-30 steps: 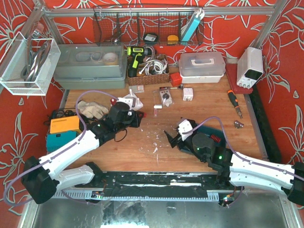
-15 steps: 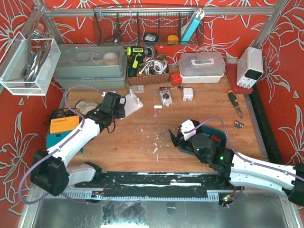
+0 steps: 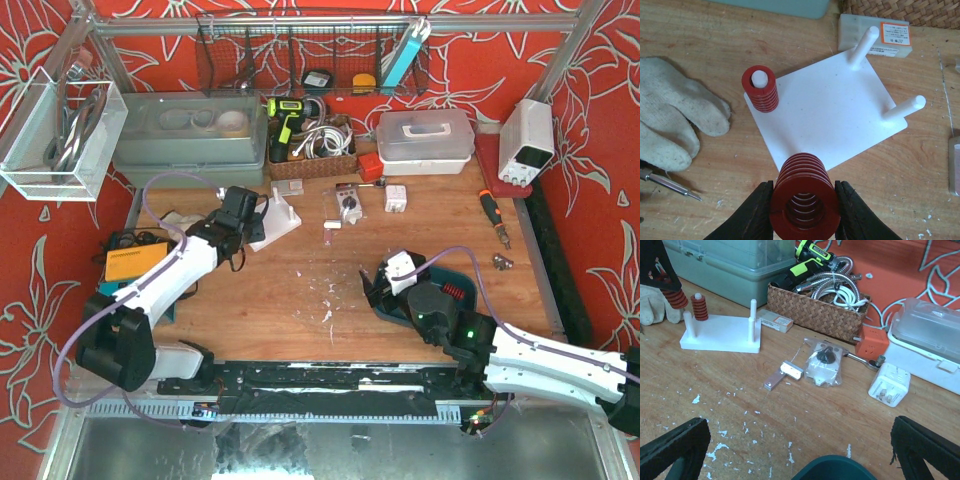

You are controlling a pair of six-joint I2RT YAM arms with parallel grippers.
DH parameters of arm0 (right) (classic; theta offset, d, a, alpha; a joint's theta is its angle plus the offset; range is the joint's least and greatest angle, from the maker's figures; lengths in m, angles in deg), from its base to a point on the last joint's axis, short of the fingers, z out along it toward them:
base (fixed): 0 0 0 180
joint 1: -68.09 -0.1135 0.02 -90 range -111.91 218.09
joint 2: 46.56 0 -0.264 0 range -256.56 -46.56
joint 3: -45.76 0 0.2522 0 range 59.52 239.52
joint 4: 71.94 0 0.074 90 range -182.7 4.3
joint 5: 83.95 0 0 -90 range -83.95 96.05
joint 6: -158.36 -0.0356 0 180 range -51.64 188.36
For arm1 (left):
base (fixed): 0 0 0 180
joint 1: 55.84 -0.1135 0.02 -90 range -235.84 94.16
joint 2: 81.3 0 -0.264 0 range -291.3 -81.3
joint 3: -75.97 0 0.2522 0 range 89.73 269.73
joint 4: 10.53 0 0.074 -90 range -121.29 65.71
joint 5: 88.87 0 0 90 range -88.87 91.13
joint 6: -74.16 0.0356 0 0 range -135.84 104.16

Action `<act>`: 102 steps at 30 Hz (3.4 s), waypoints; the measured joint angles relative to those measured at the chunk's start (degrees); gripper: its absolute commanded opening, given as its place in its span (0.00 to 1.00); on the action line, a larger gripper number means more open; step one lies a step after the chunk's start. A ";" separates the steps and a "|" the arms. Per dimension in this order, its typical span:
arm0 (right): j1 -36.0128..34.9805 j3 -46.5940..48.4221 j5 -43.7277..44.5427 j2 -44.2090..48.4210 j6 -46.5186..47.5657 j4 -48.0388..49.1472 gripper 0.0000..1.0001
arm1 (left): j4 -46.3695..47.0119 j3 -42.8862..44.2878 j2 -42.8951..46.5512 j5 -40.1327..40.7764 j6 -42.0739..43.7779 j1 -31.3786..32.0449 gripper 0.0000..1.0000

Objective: Install the large spring

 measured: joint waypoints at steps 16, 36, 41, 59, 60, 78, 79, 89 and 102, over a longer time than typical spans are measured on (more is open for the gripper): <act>0.00 -0.46 0.09 1.25 -0.04 -0.15 0.99 | 2.05 0.57 -4.98 -0.50 0.96 -1.51 0.00; 0.00 -0.55 0.81 -1.73 -0.28 0.02 0.99 | 4.98 0.57 -9.64 -3.23 1.27 -2.47 0.48; 0.04 -0.55 1.88 -2.08 -1.07 -0.07 0.99 | 5.55 0.57 -7.10 -4.92 1.09 -2.47 0.63; 17.57 12.17 2.56 -3.61 -41.11 -33.90 0.98 | 25.88 -17.35 14.67 -15.98 0.07 12.68 1.00; 18.43 12.20 1.97 -3.54 -43.32 -35.65 0.97 | 26.91 -18.05 14.60 -15.80 0.52 15.04 1.00; 23.39 16.00 -4.92 -14.84 -6.84 -33.59 0.93 | 37.94 -27.65 15.26 -10.12 7.43 22.91 1.00; 23.39 17.42 -5.16 -16.65 -3.76 -33.55 0.93 | 38.27 -28.04 16.22 -9.90 7.56 22.93 1.00; 27.71 28.44 -4.02 -31.76 18.84 -48.57 0.78 | 39.41 -30.34 23.65 -7.37 7.85 23.12 1.00; 33.77 22.01 -5.38 -29.42 27.19 -61.37 0.48 | 39.80 -31.76 28.33 -5.38 7.78 23.32 1.00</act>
